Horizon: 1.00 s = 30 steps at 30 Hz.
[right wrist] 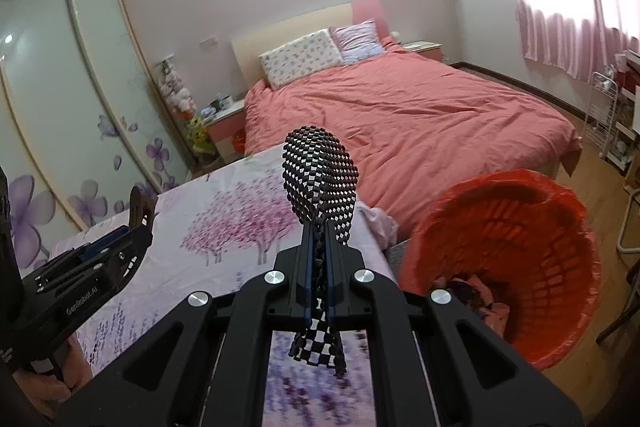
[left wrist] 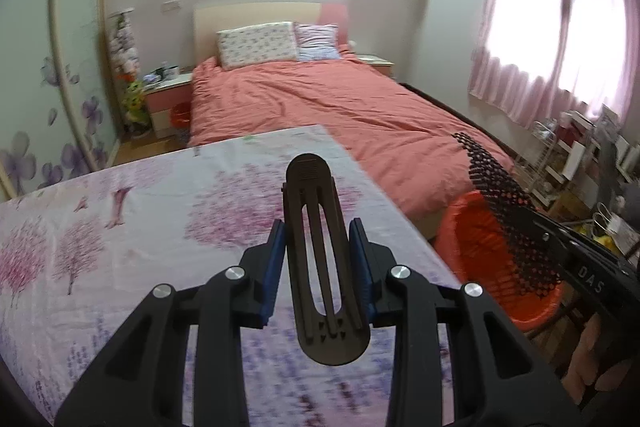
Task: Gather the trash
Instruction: 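Carry the brush and mesh pad into the orange basket and open both tools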
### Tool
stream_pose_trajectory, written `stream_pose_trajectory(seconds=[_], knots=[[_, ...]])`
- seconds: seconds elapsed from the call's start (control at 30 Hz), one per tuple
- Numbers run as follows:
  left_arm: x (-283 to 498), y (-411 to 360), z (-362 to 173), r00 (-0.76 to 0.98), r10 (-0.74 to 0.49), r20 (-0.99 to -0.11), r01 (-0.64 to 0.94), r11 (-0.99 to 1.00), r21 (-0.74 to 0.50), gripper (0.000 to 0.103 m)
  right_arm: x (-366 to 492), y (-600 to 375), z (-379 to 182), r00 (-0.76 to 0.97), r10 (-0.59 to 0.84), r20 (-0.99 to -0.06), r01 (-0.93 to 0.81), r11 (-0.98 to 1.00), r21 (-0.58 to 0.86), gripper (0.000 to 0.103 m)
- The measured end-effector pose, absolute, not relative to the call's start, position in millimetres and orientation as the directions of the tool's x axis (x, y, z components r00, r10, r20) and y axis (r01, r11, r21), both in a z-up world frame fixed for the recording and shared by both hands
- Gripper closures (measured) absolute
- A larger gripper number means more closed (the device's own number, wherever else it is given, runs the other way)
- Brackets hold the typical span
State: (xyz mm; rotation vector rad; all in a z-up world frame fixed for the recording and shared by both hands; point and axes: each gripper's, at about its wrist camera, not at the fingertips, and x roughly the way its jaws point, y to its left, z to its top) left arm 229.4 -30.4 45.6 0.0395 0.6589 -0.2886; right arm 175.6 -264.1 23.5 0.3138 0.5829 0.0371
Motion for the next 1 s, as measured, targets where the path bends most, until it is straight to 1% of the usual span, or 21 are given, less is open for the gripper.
stream_pose_trajectory(seconds=[0.27,0.5,0.73,0.9,0.93,0.97,1.0], knots=[[224.4,-97.2,43.2,0.707,-0.355,-0.611,0.394,0.916,-0.077,0.071,161.7,-324.6,17.1,0.850,0.069,-0.523,0.141,0.926,0.351,0.098],[216.9,-169.4,34.5,0.650,-0.449,-0.614,0.510,0.856,-0.086,0.070,157.9,-363.6,4.6,0.846,0.039,-0.532,0.203,0.898,0.390,0.098],[217.5,-228.2,10.0,0.581,-0.494,-0.647,0.581,0.809,-0.095,0.070,156.8,-397.5,-13.4,0.834,0.010,-0.552,0.258,0.876,0.406,0.098],[229.0,-254.8,-15.9,0.532,-0.484,-0.695,0.591,0.800,-0.105,0.069,163.6,-417.0,-25.6,0.819,0.026,-0.573,0.278,0.856,0.437,0.097],[232.1,-256.8,-20.0,0.524,-0.480,-0.704,0.586,0.803,-0.111,0.067,163.8,-420.1,-27.7,0.817,0.032,-0.575,0.279,0.851,0.444,0.097],[236.4,-258.4,-26.5,0.513,-0.474,-0.716,0.579,0.807,-0.119,0.063,164.6,-422.5,-30.4,0.814,0.038,-0.579,0.281,0.847,0.451,0.096],[240.1,-258.3,-31.8,0.510,-0.465,-0.724,0.569,0.813,-0.122,0.060,166.2,-425.6,-33.8,0.808,0.043,-0.588,0.286,0.843,0.456,0.093]])
